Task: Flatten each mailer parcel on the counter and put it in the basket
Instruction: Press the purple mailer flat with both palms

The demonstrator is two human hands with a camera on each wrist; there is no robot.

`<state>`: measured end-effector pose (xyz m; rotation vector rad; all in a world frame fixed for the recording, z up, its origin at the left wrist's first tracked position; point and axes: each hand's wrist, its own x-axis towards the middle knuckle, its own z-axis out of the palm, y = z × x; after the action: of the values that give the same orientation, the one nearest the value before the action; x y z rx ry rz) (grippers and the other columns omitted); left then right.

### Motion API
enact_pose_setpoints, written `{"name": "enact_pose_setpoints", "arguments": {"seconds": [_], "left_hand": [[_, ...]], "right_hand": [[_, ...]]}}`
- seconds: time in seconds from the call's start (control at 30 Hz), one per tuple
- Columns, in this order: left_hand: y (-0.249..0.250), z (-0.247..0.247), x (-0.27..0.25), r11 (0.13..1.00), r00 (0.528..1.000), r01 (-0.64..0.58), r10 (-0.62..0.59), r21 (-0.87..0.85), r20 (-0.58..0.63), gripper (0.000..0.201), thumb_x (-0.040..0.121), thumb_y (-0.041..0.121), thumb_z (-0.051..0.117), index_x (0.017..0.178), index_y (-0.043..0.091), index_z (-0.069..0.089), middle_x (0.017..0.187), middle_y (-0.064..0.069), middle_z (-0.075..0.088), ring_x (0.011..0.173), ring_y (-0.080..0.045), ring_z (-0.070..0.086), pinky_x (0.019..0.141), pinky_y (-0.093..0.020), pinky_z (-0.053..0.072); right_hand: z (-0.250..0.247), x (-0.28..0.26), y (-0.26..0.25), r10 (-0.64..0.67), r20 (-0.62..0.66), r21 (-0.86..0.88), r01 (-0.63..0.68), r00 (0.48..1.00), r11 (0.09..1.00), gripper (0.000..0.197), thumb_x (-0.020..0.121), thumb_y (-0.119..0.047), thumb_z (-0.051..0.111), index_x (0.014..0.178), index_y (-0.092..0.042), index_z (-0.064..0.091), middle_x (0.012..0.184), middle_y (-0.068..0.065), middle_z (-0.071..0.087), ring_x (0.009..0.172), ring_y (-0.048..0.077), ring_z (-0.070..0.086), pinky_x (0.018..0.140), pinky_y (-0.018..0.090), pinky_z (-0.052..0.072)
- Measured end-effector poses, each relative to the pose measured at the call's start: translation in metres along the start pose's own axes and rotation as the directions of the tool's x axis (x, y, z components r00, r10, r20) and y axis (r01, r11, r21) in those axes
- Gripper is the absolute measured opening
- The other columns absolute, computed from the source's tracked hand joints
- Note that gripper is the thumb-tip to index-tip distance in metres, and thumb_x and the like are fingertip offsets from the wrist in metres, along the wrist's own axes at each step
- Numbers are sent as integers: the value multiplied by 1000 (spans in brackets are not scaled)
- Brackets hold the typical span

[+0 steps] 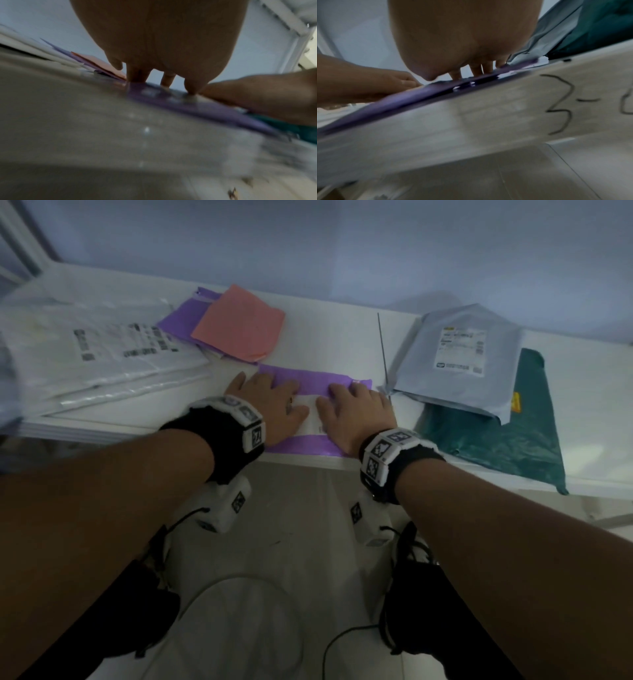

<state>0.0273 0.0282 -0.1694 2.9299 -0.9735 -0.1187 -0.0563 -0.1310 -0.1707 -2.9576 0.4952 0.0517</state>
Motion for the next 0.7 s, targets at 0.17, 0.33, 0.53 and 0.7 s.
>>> {"name": "enact_pose_setpoints", "arguments": {"seconds": [0.17, 0.33, 0.53, 0.7], "left_hand": [[15, 0, 17, 996, 998, -45, 41, -79, -51, 57, 96, 45, 38, 143, 12, 34, 156, -14, 24, 144, -31, 20, 117, -40, 18], [12, 26, 18, 988, 992, -63, 47, -139, -115, 62, 98, 43, 30, 148, 7, 25, 156, -16, 25, 145, -30, 22, 117, -41, 18], [9, 33, 14, 997, 997, -2, -4, -77, -82, 64, 98, 50, 22, 153, 19, 15, 158, -21, 13, 146, -35, 14, 119, -43, 12], [11, 33, 5, 997, 996, 52, -55, -53, -75, 67, 96, 57, 20, 154, 25, 13, 159, -22, 11, 146, -35, 13, 119, -44, 10]], "right_hand": [[9, 17, -5, -120, -26, 56, 121, 992, 991, 61, 99, -40, 29, 155, -17, 21, 162, 13, 14, 149, 34, 10, 122, 46, 11], [25, 19, -3, -94, -39, 104, 98, 995, 990, 58, 102, -39, 22, 156, -18, 19, 162, 13, 18, 149, 30, 16, 121, 45, 14], [21, 12, -8, 32, 18, 121, -34, 999, 992, 65, 100, -49, 21, 158, -21, 7, 164, 13, 7, 151, 28, 7, 122, 41, 6], [21, 13, -4, 14, 43, 104, -19, 999, 994, 67, 100, -51, 22, 158, -20, 6, 164, 13, 7, 151, 28, 7, 122, 40, 7]]}}
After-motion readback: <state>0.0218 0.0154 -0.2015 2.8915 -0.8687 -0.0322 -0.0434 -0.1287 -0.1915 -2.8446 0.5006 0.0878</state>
